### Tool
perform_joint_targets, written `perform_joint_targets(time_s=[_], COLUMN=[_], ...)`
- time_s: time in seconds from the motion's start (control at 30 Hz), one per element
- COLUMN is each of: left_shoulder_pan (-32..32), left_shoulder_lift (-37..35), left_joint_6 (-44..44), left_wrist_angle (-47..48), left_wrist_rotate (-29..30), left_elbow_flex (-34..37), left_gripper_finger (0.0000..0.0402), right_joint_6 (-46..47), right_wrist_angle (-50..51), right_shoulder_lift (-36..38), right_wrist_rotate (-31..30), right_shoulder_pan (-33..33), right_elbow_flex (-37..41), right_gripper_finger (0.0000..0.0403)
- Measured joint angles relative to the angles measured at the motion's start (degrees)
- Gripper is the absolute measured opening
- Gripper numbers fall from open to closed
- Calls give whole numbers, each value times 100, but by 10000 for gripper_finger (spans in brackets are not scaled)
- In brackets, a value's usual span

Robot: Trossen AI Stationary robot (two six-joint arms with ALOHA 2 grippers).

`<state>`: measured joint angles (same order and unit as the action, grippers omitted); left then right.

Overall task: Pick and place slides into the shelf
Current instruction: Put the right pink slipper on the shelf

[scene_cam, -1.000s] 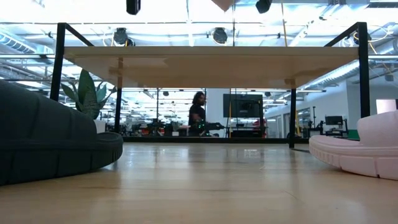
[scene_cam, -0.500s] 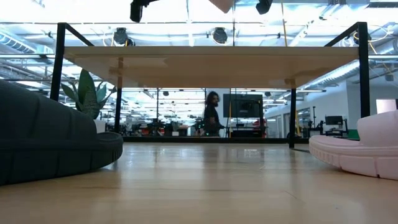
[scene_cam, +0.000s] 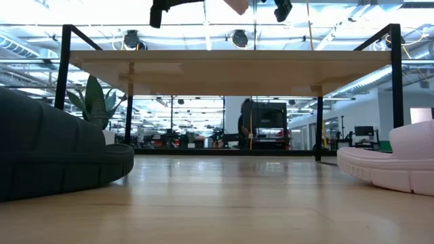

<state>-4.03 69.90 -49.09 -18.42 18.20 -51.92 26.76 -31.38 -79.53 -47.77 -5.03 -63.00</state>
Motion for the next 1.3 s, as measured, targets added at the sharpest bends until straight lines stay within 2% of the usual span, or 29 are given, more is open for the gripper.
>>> perform_joint_targets(time_s=[0.33,0.43,0.7,0.93,1.1,1.2,1.3], left_shoulder_pan=[26,26,26,26,33,62,114], left_shoulder_lift=[273,396,401,484,473,469,462], left_joint_6=[-244,-249,-203,-359,-486,-601,-573], left_wrist_angle=[-321,-685,-795,-830,-608,-541,-535], left_wrist_rotate=[-13,-55,7,8,37,21,-79], left_elbow_flex=[4,-7,-4,2,2,0,-2], left_gripper_finger=[232,232,232,232,230,204,144], right_joint_6=[101,118,264,74,-102,-269,-368], right_wrist_angle=[57,39,-36,92,641,677,662], right_shoulder_lift=[-3,-28,-257,-629,-814,-844,-833], right_wrist_rotate=[-7,-2,-7,302,310,311,281], right_shoulder_pan=[62,84,87,148,90,41,4], right_elbow_flex=[0,0,-36,-581,-1009,-1116,-1141], right_gripper_finger=[0,0,0,0,0,0,0])
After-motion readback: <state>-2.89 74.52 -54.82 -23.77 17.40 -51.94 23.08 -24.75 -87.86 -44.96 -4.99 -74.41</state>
